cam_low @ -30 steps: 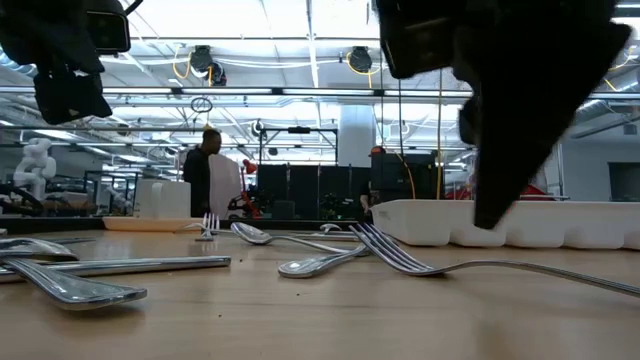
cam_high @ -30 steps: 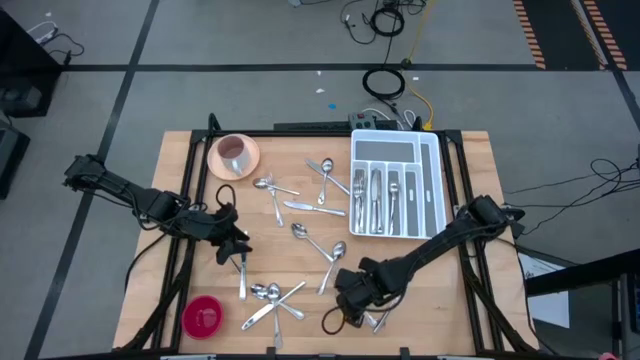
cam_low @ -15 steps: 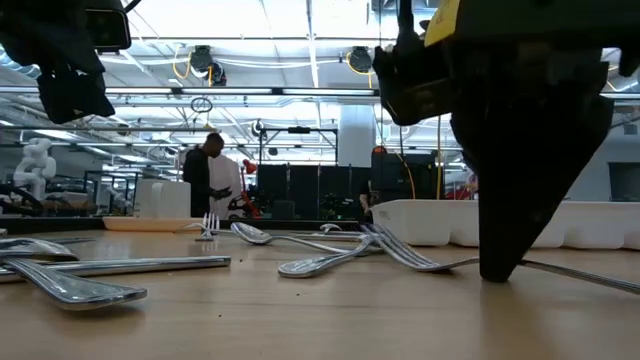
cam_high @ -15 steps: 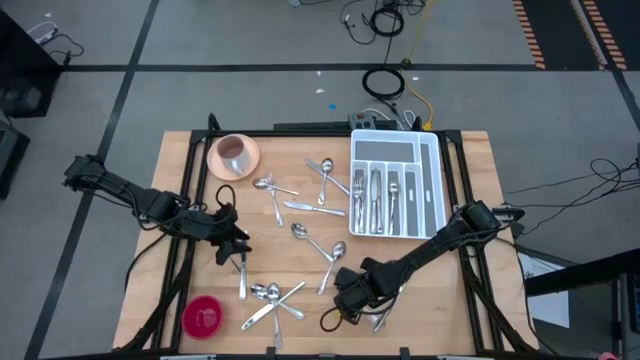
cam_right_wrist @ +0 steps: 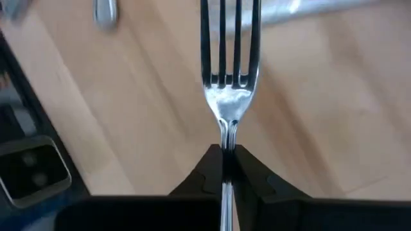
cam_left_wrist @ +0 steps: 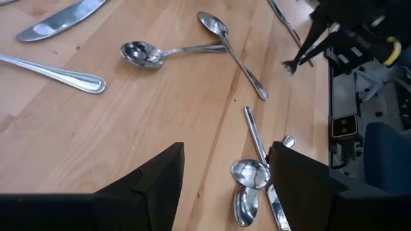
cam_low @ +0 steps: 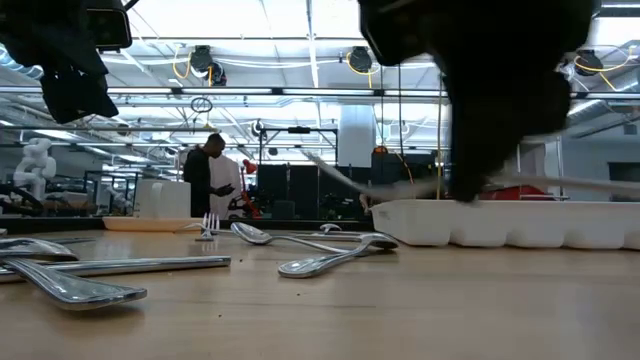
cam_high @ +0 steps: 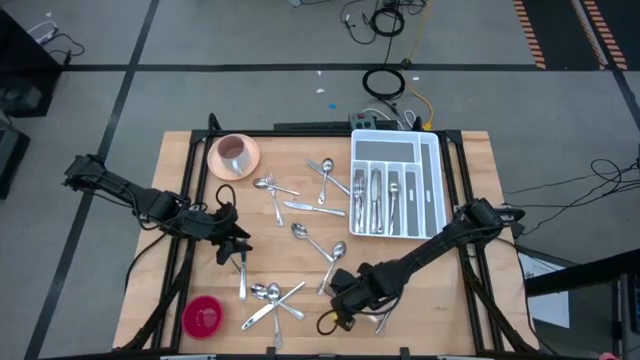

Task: Sort silverware
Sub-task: Put the bottom silver fork into the white silverware tray

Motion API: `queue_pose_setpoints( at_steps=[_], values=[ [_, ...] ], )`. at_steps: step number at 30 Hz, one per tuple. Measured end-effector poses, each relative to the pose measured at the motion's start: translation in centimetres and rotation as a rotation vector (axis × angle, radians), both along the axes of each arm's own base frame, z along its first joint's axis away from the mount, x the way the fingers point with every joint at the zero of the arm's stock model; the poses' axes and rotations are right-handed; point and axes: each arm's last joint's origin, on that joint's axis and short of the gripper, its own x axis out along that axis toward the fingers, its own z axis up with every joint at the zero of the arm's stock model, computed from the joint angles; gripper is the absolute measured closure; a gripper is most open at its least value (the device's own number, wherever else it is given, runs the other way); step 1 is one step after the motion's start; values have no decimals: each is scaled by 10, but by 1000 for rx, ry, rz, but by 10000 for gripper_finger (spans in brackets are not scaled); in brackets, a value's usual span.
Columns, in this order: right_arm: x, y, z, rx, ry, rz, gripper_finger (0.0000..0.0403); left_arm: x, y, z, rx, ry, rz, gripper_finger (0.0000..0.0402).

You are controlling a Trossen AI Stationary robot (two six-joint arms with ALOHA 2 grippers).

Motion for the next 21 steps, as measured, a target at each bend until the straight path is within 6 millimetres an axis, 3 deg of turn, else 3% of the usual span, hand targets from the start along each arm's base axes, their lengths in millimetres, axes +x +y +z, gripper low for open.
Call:
queue_pose_setpoints(
  at_steps=[5, 11, 21],
  values=[
    [14, -13, 36, -56, -18, -120, 402, 0, 0, 0, 5, -2, 4, 173],
    [20, -63, 68, -269, 70, -287, 402, 0, 0, 0, 7, -3, 8, 173],
    [37, -150, 72, -332, 153, -338, 403, 0, 0, 0, 6, -3, 9, 173]
  ],
)
